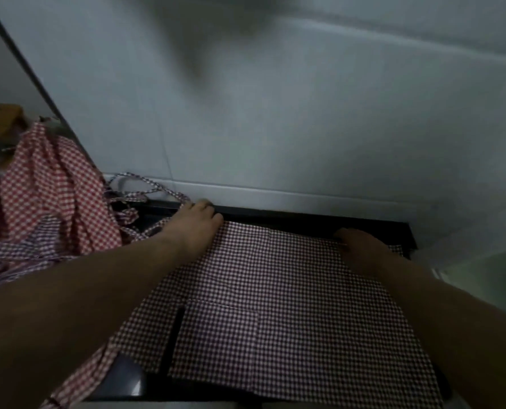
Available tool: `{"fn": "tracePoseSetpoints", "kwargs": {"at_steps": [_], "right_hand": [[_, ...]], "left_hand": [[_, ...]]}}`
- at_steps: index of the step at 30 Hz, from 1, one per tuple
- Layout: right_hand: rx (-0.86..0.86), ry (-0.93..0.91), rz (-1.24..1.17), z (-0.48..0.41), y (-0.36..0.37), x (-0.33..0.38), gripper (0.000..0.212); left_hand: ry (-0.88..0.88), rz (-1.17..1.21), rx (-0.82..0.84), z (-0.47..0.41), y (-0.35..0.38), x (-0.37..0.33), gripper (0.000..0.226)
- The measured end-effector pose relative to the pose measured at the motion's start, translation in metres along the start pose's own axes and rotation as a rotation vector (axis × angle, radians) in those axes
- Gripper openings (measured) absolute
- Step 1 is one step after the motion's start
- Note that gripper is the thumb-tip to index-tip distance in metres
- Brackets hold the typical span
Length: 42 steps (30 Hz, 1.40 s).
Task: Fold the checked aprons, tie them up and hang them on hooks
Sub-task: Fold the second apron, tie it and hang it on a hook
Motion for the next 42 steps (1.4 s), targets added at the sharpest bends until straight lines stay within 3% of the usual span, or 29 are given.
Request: {"fn": "tracePoseSetpoints", "kwargs": {"at_steps": [4,8,13,17,20,23,25,27,32,35,38,42], "right_hand": [[-0.004,-0.058,0.052,-0.017,0.009,-0.012,0.054],[0.090,-0.090,0.074,-0.024,0.008,-0.030,0.063],[0.234,-0.178,0.319,-0.013,0.020,-0.044,0.040],[0.303,-0.210,0.179,-0.001,0.037,-0.046,0.027],[0.371,-0.173,0.131,0.015,0.048,-0.053,0.039],[0.412,-0.167,0.097,0.031,0.053,-0.057,0.028],[0.273,-0.186,0.074,0.041,0.041,-0.055,0.022],[0.010,-0.164,0.051,0.051,0.013,-0.055,0.026],[-0.537,-0.023,0.039,0.121,-0.104,-0.048,0.018],[-0.782,-0.010,0.055,0.180,-0.166,-0.047,0.010],[-0.864,-0.004,0.130,0.215,-0.175,-0.048,0.009],[-0.768,-0.068,0.141,0.216,-0.095,-0.049,0.022]], "left_hand": [[-0.028,-0.109,-0.037,-0.001,0.006,-0.013,0.031],[-0.148,-0.002,0.130,0.002,0.005,-0.016,0.035],[-0.292,0.160,0.357,0.000,0.002,-0.008,0.058],[-0.072,-0.119,0.320,0.005,0.001,-0.015,0.047],[0.119,-0.328,0.345,0.021,0.002,-0.019,0.049],[-0.030,-0.173,0.495,0.044,-0.004,-0.014,0.052],[-0.076,-0.158,0.544,0.062,-0.023,-0.009,0.054],[-0.144,-0.146,0.473,0.080,-0.046,0.008,0.042],[-0.254,-0.153,-0.004,0.123,-0.162,0.034,0.028],[-0.164,-0.196,-0.326,0.155,-0.229,0.035,0.019],[-0.032,-0.230,-0.472,0.188,-0.245,0.023,0.035],[0.053,-0.188,-0.331,0.211,-0.176,0.000,0.042]]}}
Point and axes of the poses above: each hand's wrist, its own z-axis away from the middle knuckle, its own y-axis out of the palm, x = y × z, the point moved 4 cm from there along -z, towards the middle knuckle, and after that the axes turned 9 degrees about z, right-handed, at the moved point
